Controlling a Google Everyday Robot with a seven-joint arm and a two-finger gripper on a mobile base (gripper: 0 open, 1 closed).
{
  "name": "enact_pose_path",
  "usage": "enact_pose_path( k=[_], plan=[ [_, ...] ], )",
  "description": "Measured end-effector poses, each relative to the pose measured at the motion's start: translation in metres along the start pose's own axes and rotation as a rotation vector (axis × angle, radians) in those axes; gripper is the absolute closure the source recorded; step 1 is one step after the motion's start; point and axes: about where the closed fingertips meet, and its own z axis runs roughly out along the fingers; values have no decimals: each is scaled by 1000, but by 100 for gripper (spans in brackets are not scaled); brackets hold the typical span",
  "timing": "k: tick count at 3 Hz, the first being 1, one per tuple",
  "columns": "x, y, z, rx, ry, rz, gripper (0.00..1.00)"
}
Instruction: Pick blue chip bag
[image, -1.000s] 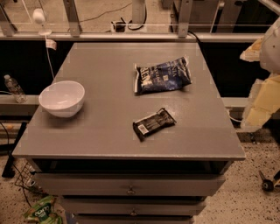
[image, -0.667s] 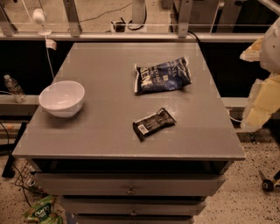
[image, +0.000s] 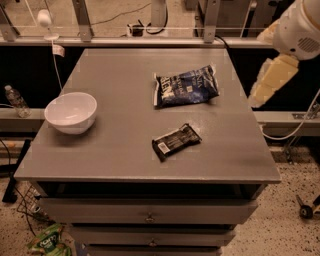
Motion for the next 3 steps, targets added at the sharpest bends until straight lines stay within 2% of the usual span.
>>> enact_pose_path(
  k=[1, 2, 3],
  plan=[
    [-18, -58, 29, 37, -76, 5, 0],
    [-38, -91, 52, 62, -122, 8, 0],
    [-43, -101, 84, 55, -73, 37, 0]
  ],
)
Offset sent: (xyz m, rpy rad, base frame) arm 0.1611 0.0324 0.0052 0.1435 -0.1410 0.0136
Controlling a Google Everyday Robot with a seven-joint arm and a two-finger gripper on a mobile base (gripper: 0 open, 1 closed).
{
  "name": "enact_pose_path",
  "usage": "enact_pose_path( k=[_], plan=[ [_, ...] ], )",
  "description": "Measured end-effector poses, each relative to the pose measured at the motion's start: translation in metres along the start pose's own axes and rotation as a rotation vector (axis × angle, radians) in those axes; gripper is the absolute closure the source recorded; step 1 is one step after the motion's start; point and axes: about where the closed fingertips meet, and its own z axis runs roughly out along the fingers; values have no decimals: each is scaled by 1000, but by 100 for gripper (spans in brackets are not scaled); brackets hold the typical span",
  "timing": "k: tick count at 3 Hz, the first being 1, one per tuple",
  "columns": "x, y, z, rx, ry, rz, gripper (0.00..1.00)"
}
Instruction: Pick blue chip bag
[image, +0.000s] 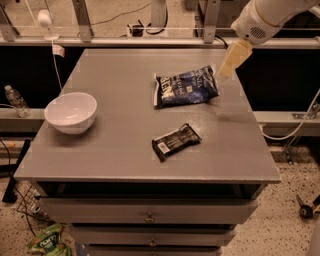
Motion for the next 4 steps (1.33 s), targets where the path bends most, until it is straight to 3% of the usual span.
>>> enact_pose_path(
  k=[1, 2, 3, 4],
  plan=[
    [6, 4, 22, -21, 46, 22, 0],
    [6, 14, 54, -74, 83, 35, 0],
    [6, 20, 72, -108, 94, 42, 0],
    [8, 26, 86, -136, 88, 53, 17]
  ],
)
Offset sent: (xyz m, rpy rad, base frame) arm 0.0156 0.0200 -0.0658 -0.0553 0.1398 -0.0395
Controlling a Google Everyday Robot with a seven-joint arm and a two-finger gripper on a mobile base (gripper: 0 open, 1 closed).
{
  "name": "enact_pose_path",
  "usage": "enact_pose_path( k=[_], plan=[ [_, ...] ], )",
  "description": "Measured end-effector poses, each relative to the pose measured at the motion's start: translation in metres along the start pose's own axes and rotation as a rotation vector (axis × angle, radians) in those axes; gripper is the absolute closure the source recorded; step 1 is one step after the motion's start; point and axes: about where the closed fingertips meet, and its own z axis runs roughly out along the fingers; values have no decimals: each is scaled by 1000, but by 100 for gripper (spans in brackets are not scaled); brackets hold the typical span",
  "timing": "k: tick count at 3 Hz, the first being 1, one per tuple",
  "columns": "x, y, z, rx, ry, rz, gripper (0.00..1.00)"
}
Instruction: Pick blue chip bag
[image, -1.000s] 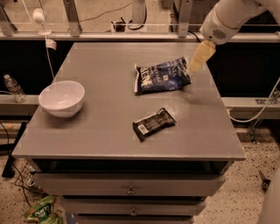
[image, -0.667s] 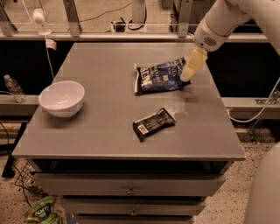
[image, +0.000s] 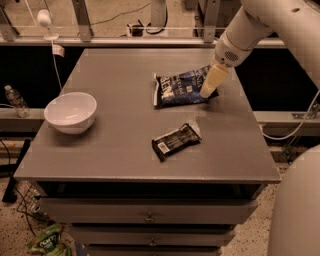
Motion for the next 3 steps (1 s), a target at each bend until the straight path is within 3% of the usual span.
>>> enact_pose_path(
  k=[2, 3],
  plan=[
    [2, 6, 13, -31, -25, 13, 64],
    [-1, 5, 3, -13, -62, 8, 87]
  ],
)
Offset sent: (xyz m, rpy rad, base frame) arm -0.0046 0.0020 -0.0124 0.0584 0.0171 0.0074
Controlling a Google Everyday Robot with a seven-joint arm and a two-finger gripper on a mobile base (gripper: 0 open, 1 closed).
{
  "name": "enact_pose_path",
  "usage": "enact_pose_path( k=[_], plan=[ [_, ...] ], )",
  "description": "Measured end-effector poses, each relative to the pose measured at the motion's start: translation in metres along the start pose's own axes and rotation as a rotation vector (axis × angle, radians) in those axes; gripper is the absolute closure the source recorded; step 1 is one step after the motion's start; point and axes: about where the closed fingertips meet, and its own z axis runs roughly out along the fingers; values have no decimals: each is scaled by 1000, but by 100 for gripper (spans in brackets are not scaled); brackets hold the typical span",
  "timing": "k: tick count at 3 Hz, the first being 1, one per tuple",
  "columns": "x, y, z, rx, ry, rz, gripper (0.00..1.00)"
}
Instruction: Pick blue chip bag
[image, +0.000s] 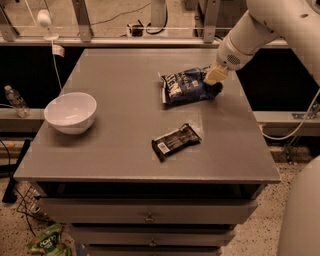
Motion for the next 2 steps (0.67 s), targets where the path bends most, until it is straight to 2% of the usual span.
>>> enact_pose_path(
  k=[1, 2],
  plan=[
    [-9, -1, -25, 48, -50, -28, 100],
    [-13, 0, -61, 120, -97, -44, 100]
  ],
)
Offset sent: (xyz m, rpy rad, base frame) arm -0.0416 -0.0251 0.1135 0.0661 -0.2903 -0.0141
